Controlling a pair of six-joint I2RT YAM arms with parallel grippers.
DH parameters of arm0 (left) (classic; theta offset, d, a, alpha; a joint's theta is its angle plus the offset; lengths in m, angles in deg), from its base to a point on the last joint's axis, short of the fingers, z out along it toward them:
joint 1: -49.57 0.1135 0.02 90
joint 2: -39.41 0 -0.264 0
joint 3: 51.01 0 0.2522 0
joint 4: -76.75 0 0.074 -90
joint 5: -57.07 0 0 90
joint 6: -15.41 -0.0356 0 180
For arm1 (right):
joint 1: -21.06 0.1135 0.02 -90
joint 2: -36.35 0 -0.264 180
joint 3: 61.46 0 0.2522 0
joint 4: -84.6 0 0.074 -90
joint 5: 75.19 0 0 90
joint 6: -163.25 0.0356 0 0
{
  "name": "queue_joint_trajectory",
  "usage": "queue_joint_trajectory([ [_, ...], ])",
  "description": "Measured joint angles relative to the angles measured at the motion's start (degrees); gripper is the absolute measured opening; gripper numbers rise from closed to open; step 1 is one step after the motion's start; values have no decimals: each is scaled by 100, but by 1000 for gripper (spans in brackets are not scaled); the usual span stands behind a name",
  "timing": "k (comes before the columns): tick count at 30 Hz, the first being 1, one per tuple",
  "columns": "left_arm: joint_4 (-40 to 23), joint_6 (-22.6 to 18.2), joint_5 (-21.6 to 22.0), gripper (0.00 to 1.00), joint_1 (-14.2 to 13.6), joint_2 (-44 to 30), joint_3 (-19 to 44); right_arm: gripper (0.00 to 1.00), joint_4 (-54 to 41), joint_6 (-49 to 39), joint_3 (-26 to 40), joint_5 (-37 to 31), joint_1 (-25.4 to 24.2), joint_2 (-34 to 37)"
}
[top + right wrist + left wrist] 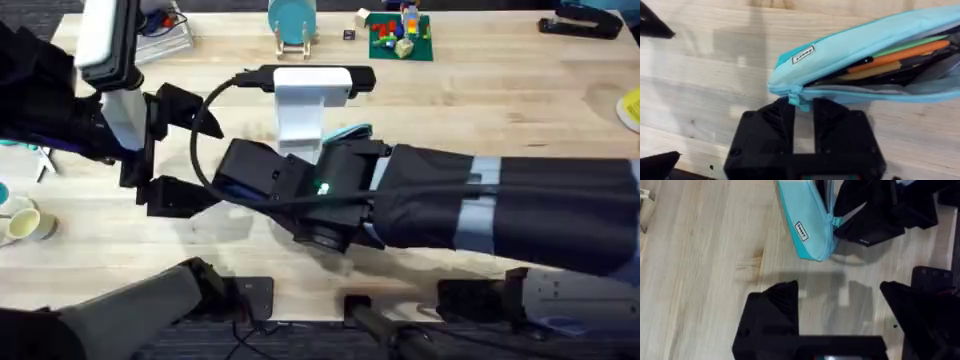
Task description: Unzip the bag, pick up the pens from the table one at a time and place them inside, then zip the bag closed.
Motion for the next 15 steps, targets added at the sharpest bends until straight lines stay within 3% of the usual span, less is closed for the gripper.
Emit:
queue_joint_trajectory([
  [5,0,0,1,990,0,0,0,49,9,21,0,4,1,1],
  [15,-1,0,1,993,0,0,0,32,-10,-340,0,6,4,-92],
])
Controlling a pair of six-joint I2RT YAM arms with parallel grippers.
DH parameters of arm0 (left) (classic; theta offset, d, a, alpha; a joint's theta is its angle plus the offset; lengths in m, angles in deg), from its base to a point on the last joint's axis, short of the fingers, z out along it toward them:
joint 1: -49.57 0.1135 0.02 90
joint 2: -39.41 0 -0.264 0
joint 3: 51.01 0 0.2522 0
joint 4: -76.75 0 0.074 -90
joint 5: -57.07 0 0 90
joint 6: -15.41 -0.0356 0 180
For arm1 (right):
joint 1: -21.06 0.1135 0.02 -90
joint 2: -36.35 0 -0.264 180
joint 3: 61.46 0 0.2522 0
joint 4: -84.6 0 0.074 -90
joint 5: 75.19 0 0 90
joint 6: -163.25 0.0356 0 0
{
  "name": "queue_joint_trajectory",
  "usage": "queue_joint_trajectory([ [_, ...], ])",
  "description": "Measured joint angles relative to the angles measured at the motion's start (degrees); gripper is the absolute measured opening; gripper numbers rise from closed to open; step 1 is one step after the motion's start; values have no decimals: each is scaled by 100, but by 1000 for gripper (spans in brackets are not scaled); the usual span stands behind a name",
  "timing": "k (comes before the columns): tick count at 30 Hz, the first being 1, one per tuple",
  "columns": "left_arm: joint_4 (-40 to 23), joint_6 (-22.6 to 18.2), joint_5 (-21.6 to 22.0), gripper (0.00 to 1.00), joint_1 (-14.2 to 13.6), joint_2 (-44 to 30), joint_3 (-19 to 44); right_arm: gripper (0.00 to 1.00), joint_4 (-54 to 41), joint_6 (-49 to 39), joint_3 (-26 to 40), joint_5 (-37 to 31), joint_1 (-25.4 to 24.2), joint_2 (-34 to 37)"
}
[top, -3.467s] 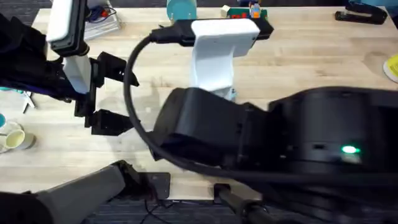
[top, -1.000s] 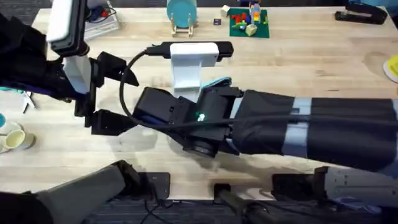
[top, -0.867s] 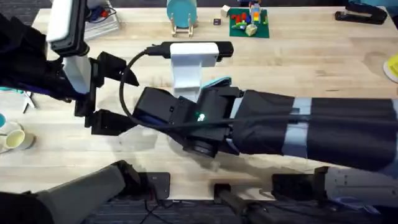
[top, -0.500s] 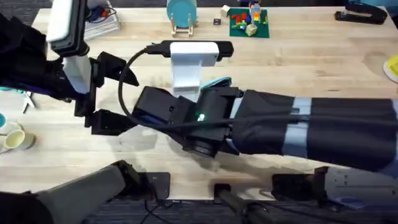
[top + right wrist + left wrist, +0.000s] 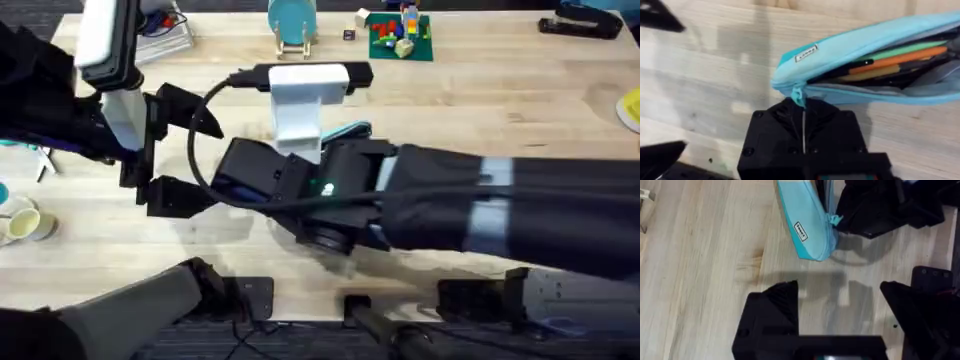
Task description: Unzip the bag, pick up the pens from the table one at a time and place them inside, then zip the bag closed.
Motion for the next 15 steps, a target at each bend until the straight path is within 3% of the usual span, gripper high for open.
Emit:
queue_joint_trajectory([
  [9,1,-2,-55,994,0,0,0,32,-8,-465,0,0,-7,-874],
  [15,-19,-2,-260,993,0,0,0,31,-33,-534,0,0,-62,-935],
])
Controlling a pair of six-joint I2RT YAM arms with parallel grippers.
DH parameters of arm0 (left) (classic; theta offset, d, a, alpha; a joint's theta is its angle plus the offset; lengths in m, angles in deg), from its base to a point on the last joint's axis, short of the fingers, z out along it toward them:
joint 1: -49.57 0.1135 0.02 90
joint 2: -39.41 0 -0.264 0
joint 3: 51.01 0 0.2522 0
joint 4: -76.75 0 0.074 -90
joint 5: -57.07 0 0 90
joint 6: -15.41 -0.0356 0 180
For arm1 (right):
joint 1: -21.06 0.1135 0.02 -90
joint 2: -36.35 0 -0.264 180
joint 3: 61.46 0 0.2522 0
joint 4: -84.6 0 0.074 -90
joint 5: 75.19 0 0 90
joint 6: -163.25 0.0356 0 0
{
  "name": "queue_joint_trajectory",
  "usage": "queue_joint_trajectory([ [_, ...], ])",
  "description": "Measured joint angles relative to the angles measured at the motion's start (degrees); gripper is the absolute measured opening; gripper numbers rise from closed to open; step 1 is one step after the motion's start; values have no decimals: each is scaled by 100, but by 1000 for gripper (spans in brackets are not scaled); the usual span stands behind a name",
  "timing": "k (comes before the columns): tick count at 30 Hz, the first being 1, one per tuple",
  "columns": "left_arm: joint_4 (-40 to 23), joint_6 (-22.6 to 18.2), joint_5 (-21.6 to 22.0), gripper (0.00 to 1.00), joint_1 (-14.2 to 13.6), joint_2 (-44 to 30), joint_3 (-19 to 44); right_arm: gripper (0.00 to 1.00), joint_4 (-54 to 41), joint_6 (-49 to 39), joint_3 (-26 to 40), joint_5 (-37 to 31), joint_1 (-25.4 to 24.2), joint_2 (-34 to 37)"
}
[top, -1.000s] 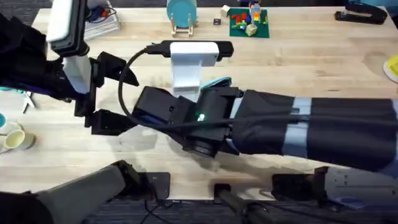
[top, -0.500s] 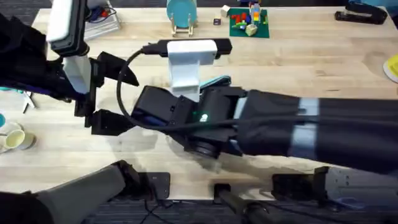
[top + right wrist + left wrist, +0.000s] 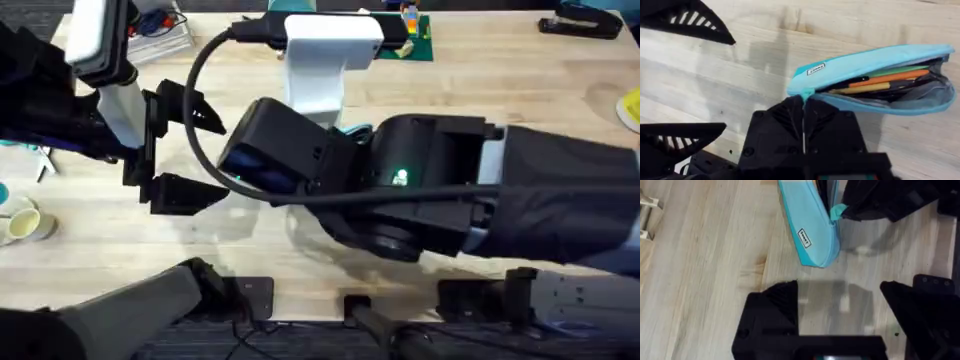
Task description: Unzip the bag, pick up the pens from the table one at a time and place them inside, then zip the bag closed.
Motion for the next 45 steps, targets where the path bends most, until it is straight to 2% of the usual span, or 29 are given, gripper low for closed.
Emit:
queue_joint_trajectory([
  [11,-28,0,-171,995,0,0,0,32,-120,-17,0,0,-23,0],
  [19,-54,0,-497,995,0,0,0,31,-125,-63,0,0,-52,0],
  [22,-45,-132,-590,995,0,0,-83,31,-127,-68,0,2,-85,2],
  [26,-29,-438,-642,995,0,0,-506,31,-125,-82,0,0,-124,0],
  [31,481,-679,-842,995,0,0,-1112,31,-125,-81,0,0,-124,2],
  [38,1144,-688,-1181,994,0,0,-1619,31,-125,-81,0,0,-124,2],
  [42,1678,-495,-1365,993,-26,0,-1890,31,-124,-82,0,0,-124,0],
  [45,2037,-216,-1406,993,-203,0,-1990,31,-116,-81,0,0,-124,0],
])
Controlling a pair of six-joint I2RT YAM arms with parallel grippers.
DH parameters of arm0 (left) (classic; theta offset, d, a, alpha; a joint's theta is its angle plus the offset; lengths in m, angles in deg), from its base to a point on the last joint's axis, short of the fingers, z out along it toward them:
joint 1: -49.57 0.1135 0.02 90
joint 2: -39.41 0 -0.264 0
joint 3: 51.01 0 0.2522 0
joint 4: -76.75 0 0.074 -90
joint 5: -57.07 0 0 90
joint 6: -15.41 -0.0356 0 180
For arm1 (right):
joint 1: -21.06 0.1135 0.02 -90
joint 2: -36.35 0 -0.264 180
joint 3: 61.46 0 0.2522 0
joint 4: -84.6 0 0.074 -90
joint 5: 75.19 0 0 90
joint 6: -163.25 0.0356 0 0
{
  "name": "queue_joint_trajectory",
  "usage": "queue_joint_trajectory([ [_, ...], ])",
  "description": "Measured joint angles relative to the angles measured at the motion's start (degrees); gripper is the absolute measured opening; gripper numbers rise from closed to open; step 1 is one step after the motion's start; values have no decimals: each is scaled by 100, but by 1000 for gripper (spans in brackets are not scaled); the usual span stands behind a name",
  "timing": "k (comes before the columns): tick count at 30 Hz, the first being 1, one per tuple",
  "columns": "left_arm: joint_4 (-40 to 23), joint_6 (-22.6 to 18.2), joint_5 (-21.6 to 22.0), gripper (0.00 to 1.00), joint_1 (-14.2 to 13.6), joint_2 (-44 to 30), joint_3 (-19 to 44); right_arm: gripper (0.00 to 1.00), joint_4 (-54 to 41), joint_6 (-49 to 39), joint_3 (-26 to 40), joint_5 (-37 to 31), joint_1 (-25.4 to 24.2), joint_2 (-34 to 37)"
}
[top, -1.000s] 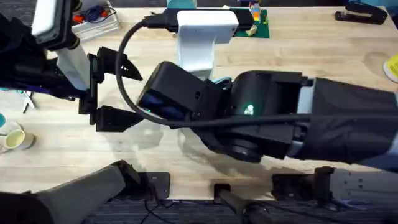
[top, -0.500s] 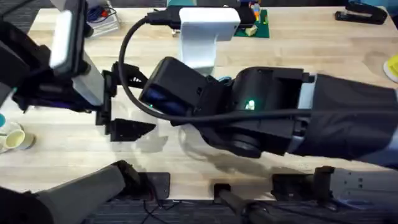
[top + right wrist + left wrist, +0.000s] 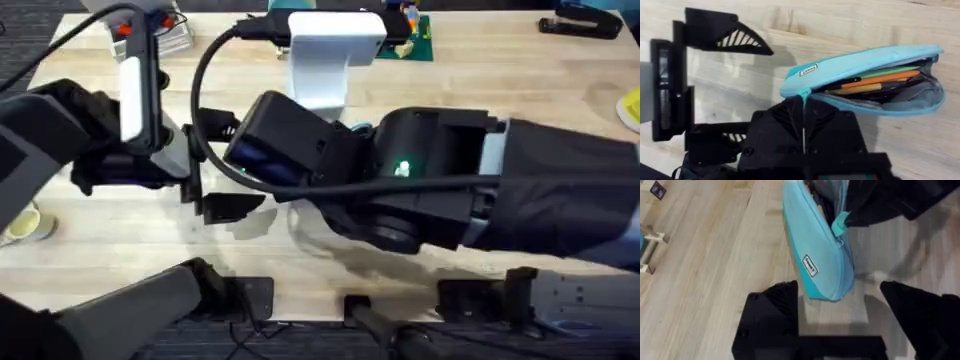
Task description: Unzip the bag, pick up the pens from the table one at a time and place them inside, then zip the bag closed.
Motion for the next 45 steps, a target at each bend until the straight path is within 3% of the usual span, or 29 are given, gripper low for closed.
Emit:
queue_joint_trajectory([
  [6,765,840,-43,993,-577,0,-8,30,2,-2,0,2,-47,2],
  [12,1176,1738,-39,993,-933,0,-8,30,4,-2,0,2,-96,-1],
  [23,1177,2316,252,990,-1549,0,-8,32,17,-2,0,0,-96,-1],
  [32,1201,2426,392,561,-1615,-2,-8,32,90,-2,0,2,-96,2],
  [37,1315,2444,428,82,-1615,0,-10,30,107,-2,0,2,-96,2],
  [45,1389,2458,446,46,-1615,0,-13,30,-9,-21,0,2,-98,1],
])
